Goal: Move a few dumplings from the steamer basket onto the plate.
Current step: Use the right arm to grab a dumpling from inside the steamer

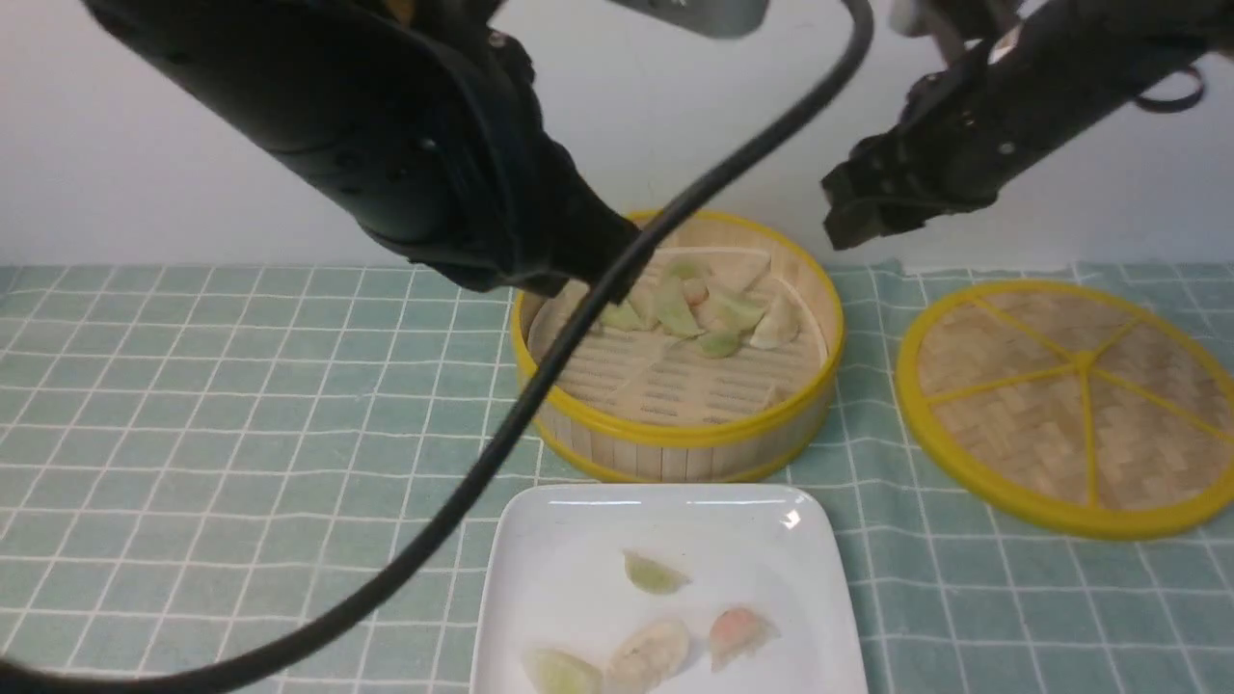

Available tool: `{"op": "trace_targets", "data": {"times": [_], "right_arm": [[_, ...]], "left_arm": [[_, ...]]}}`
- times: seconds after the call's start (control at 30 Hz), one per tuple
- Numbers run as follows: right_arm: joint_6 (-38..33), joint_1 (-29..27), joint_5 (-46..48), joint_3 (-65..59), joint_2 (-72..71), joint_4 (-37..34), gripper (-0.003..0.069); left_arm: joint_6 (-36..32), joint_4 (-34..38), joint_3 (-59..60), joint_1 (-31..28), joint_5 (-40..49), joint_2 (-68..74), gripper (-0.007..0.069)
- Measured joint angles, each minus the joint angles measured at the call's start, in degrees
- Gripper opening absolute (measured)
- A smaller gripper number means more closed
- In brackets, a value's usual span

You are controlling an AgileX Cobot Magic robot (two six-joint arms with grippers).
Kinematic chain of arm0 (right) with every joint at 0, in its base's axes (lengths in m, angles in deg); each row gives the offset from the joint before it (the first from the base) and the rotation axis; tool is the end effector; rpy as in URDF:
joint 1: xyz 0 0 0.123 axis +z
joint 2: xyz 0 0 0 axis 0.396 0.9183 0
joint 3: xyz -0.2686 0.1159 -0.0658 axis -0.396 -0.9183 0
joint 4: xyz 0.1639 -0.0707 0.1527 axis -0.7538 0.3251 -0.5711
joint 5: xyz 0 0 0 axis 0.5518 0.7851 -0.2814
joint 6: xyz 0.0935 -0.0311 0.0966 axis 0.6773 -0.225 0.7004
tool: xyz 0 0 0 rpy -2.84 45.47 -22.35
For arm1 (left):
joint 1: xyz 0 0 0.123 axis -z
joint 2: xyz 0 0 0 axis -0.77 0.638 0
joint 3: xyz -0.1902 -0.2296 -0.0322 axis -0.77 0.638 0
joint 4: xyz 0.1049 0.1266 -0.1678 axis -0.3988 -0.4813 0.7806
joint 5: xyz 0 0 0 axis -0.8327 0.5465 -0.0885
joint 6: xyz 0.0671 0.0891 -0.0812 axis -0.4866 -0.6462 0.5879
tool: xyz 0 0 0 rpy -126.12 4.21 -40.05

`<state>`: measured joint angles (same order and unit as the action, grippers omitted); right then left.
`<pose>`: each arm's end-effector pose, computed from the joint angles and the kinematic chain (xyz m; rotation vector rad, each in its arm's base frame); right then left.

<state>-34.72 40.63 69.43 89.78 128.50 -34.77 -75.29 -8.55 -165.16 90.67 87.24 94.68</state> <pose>0.4000 0.1562 0.2813 -0.6211 2.5835 0.3534 0.2209 -0.1862 0.4119 0.8004 2.3857 -0.3065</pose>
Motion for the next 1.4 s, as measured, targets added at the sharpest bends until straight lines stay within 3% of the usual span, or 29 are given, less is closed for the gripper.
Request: {"op": "trace_targets", "data": {"times": [0.17,0.33,0.63,0.77,1.03,1.1,1.17,1.27,1.4], "right_arm": [[2.51,1.19,-2.97,8.39,12.78,0.92,0.0464],[7.14,1.19,-4.35,14.33,21.29,2.61,0.0479],[8.14,1.36,-5.11,17.69,27.38,3.32,0.0468],[8.14,1.36,-5.11,17.81,27.58,3.39,0.0372],[7.88,1.36,-2.68,17.81,26.56,3.60,0.0360],[7.89,1.36,0.59,17.81,24.92,3.76,0.0258],[7.89,1.36,2.37,17.81,22.83,3.76,0.0096],[7.76,1.36,4.55,17.81,19.23,3.52,0.0008],[6.97,1.36,5.96,17.81,15.75,2.61,-0.0010]], "left_arm": [[0.59,-0.05,0.00,0.00,0.19,-5.18,-0.0006],[0.99,-0.98,0.00,0.00,0.41,-8.35,-0.0006],[1.04,-4.75,0.00,0.00,1.04,-10.42,-0.0006],[1.04,-5.48,0.00,0.00,1.23,-10.42,-0.0006],[1.04,-6.64,0.00,0.00,1.29,-10.42,-0.0006],[0.99,-6.83,0.00,0.00,1.29,-10.42,-0.0006],[0.99,-6.83,0.00,0.00,1.29,-10.42,-0.0006],[0.75,-6.88,0.00,0.00,1.29,-10.42,-0.0006],[0.41,-6.88,0.00,0.00,1.29,-10.42,-0.0006]]}}
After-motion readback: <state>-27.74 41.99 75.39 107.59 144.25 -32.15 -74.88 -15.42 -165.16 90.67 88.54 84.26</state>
